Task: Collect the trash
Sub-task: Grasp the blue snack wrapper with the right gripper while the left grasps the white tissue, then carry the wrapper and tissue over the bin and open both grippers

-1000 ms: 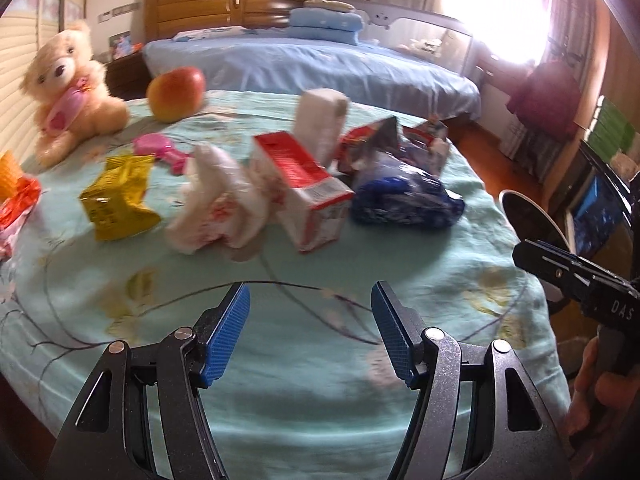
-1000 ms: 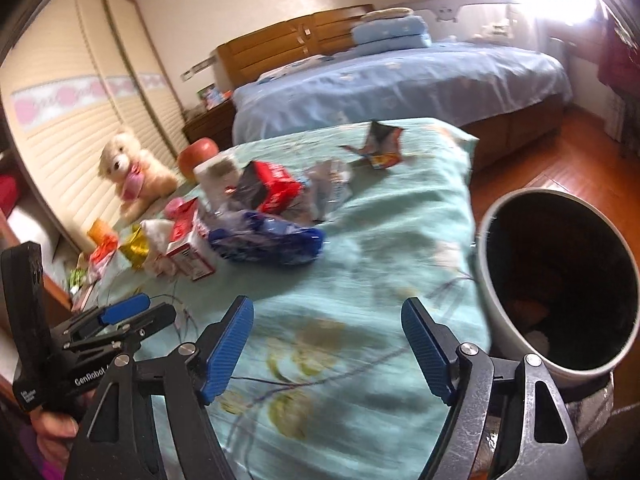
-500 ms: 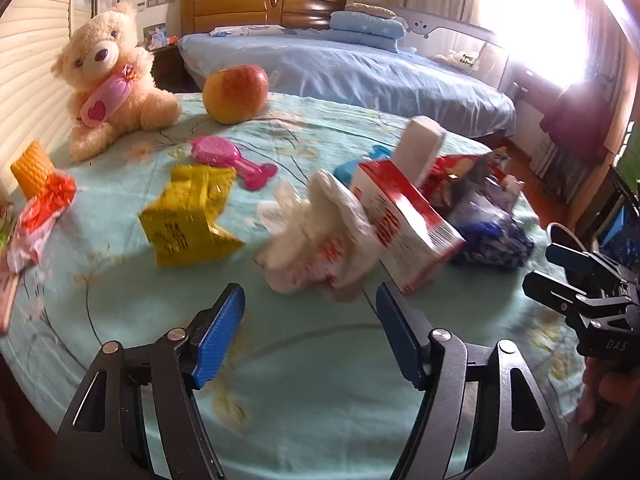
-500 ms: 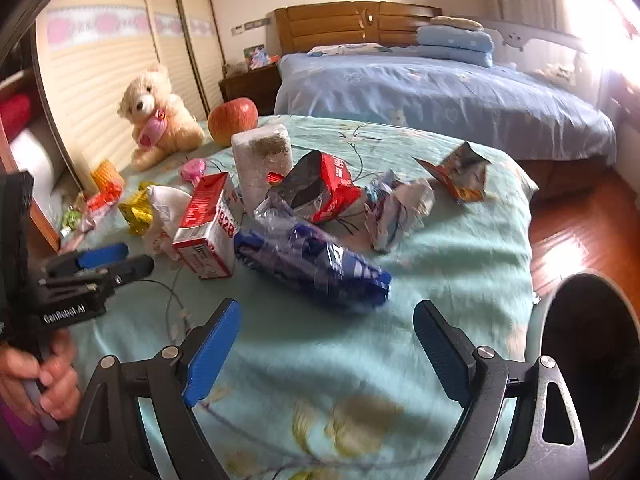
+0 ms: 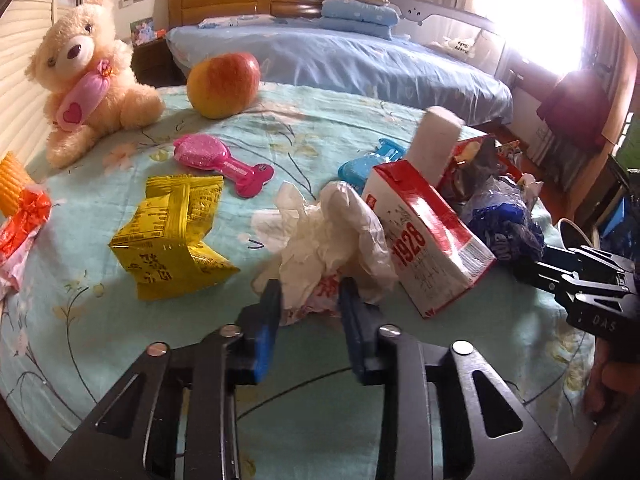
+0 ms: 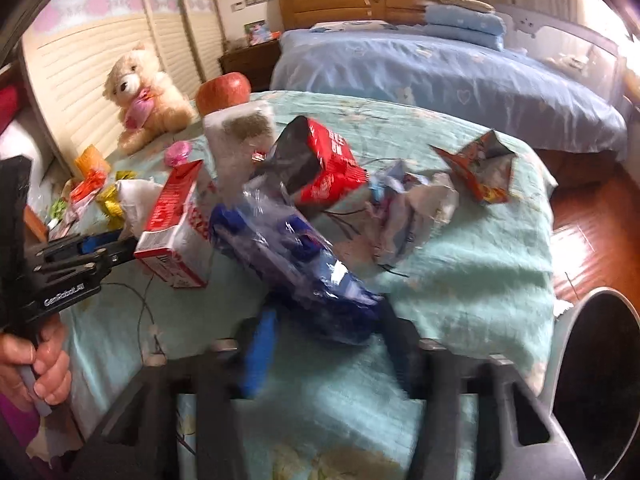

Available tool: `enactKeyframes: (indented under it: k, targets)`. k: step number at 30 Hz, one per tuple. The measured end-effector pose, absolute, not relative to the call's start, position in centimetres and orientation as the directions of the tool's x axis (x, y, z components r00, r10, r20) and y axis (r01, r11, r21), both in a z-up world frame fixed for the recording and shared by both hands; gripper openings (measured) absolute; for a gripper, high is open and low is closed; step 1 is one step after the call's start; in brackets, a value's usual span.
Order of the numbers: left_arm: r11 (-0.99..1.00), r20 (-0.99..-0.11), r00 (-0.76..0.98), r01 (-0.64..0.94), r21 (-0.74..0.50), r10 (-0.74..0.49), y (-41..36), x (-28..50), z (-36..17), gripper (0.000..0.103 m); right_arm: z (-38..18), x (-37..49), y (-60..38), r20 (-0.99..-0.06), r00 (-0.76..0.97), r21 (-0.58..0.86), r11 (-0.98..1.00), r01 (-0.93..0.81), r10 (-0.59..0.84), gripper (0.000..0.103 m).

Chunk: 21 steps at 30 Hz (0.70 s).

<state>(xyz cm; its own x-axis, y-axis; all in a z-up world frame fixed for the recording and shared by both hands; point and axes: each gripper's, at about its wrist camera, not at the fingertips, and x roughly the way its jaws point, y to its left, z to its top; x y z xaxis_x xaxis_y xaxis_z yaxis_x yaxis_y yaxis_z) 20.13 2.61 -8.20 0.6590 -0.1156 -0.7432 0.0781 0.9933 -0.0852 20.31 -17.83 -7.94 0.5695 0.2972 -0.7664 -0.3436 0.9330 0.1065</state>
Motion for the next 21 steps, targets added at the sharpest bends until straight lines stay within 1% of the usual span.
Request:
enactKeyframes:
  k: [4,10,21]
  targets:
    - [0.992,-0.737,0.664,0.083,-0.091,-0.123,2.3,18.8,-8.2,0.024,-7.6,19.5,-18.3,-0.758,0.576,0.132,0.936,-0.325,0.307,0.042]
    - [0.987,-0.733,0.661,0.101,-0.126,-0.161,1.5,16.4,-7.7,0.023,-6.9,17.1,-19.4,-0.739,0.598,0.163,0.944,-0.288,0.310,0.042]
    - [0.964,-0.722,0.641,0.224,-0.145,-0.258,-2.9,13.5,-6.7,0.023,-6.2,13.9,-23.0,-0.710,0.641,0.235,0.956,-0.175,0.292,0.042]
